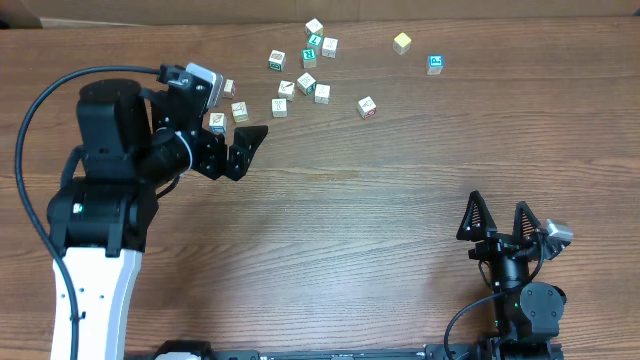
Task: Form a horizontal line
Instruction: 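Raise the left arm and move its gripper over the block cluster, then lower the left gripper and grasp the blue-bordered '5' block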
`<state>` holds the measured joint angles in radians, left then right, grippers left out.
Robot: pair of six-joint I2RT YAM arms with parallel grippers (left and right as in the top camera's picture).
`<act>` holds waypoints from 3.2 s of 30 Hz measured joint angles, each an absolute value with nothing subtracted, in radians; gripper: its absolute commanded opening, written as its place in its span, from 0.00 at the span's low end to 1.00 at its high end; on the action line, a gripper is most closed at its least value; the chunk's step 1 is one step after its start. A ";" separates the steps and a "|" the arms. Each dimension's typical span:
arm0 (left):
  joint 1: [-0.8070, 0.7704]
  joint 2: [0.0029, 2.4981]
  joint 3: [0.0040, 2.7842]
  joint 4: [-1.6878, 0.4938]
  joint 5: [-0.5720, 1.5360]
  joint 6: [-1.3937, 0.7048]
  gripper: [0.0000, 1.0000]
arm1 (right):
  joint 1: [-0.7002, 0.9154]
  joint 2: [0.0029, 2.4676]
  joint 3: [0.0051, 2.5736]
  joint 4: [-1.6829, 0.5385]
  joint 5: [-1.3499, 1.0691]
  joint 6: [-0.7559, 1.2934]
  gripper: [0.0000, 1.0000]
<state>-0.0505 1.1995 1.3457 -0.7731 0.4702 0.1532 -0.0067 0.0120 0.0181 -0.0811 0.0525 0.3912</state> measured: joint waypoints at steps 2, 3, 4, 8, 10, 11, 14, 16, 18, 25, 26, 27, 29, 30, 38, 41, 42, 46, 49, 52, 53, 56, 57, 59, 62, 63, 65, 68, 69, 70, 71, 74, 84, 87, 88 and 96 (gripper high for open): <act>-0.051 1.222 1.346 -0.771 0.472 0.128 1.00 | -0.007 0.012 0.018 -0.081 0.052 0.392 1.00; -0.051 1.238 1.346 -0.771 0.472 0.113 1.00 | -0.007 0.012 0.018 -0.081 0.052 0.392 1.00; -0.051 1.253 1.346 -0.770 0.472 0.102 1.00 | -0.007 0.012 0.018 -0.081 0.052 0.391 1.00; -0.051 1.283 1.346 -0.760 0.463 0.054 1.00 | -0.007 0.012 0.018 -0.081 0.053 0.392 1.00; -0.051 1.290 1.346 -0.755 0.416 -0.008 0.99 | -0.007 0.012 0.018 -0.081 0.052 0.392 1.00; -0.051 1.291 1.346 -0.755 0.401 -0.029 0.98 | -0.007 0.012 0.018 -0.081 0.052 0.392 1.00; -0.050 1.293 1.346 -0.755 0.318 -0.121 0.93 | -0.007 0.012 0.018 -0.081 0.052 0.392 1.00; -0.051 1.293 1.346 -0.755 0.299 -0.146 0.93 | -0.007 0.012 0.018 -0.081 0.052 0.392 1.00; -0.051 1.293 1.346 -0.755 0.281 -0.166 0.94 | -0.007 0.012 0.018 -0.081 0.052 0.392 1.00; -0.051 1.293 1.346 -0.756 0.263 -0.186 0.82 | -0.007 0.012 0.018 -0.081 0.053 0.392 1.00; -0.050 1.293 1.346 -0.755 0.260 -0.187 0.77 | -0.007 0.012 0.018 -0.081 0.052 0.392 1.00; -0.051 1.293 1.346 -0.756 0.260 -0.189 0.65 | -0.007 0.012 0.018 -0.081 0.052 0.392 1.00; -0.051 1.293 1.346 -0.756 0.257 -0.192 0.36 | -0.007 0.012 0.018 -0.081 0.052 0.392 1.00; -0.050 1.293 1.346 -0.756 0.257 -0.199 0.08 | -0.007 0.012 0.018 -0.081 0.052 0.392 1.00; -0.051 1.314 1.346 -0.769 0.256 -0.218 0.04 | -0.007 0.012 0.018 -0.081 0.052 0.392 1.00; -0.051 1.332 1.355 -0.782 0.242 -0.257 0.04 | -0.007 0.012 0.018 -0.081 0.053 0.392 1.00; -0.051 1.342 1.371 -0.799 0.233 -0.266 0.04 | -0.007 0.012 0.018 -0.082 0.053 0.392 1.00; -0.051 1.417 1.525 -0.934 0.191 -0.291 0.04 | -0.007 0.012 0.018 -0.081 0.052 0.392 1.00; -0.051 1.516 1.738 -1.097 0.154 -0.301 0.04 | -0.007 0.012 0.018 -0.081 0.053 0.391 1.00; -0.051 1.634 1.962 -1.252 0.123 -0.309 0.11 | -0.007 0.012 0.018 -0.082 0.053 0.392 1.00; -0.051 1.666 2.007 -1.298 0.121 -0.309 0.18 | -0.007 0.012 0.018 -0.081 0.052 0.391 1.00; -0.057 1.768 2.054 -1.346 0.115 -0.315 0.39 | -0.007 0.012 0.018 -0.081 0.052 0.392 1.00; -0.064 1.803 2.054 -1.350 0.117 -0.317 0.49 | -0.007 0.012 0.018 -0.081 0.052 0.392 1.00; -0.077 1.854 2.054 -1.350 0.119 -0.321 0.66 | -0.007 0.012 0.018 -0.081 0.052 0.391 1.00; -0.101 1.936 2.054 -1.348 0.125 -0.315 0.85 | -0.007 0.012 0.018 -0.082 0.052 0.392 1.00; -0.107 1.956 2.054 -1.339 0.126 -0.318 0.86 | -0.007 0.012 0.018 -0.081 0.052 0.391 1.00; -0.118 2.001 2.054 -1.329 0.124 -0.318 0.87 | -0.007 0.012 0.018 -0.081 0.052 0.392 1.00; -0.125 2.083 2.054 -1.317 0.080 -0.335 0.68 | -0.007 0.012 0.018 -0.081 0.052 0.392 1.00; -0.126 2.102 2.054 -1.309 0.059 -0.340 0.63 | -0.007 0.012 0.018 -0.082 0.052 0.392 1.00; -0.128 2.118 2.054 -1.295 0.041 -0.353 0.57 | -0.007 0.012 0.018 -0.081 0.052 0.392 1.00; -0.128 2.136 2.054 -1.274 0.019 -0.361 0.52 | -0.007 0.012 0.018 -0.081 0.053 0.392 1.00; -0.128 2.189 2.054 -1.213 -0.027 -0.372 0.51 | -0.007 0.012 0.018 -0.081 0.052 0.392 1.00; -0.128 2.314 2.054 -1.044 -0.080 -0.376 0.51 | -0.007 0.012 0.018 -0.081 0.053 0.392 1.00; -0.128 2.329 2.054 -1.021 -0.088 -0.380 0.55 | -0.007 0.012 0.018 -0.081 0.052 0.392 1.00; -0.128 2.330 2.054 -1.016 -0.091 -0.387 0.55 | -0.007 0.012 0.018 -0.081 0.053 0.392 1.00; -0.128 2.331 2.045 -0.962 -0.102 -0.392 0.47 | -0.007 0.012 0.018 -0.081 0.052 0.392 1.00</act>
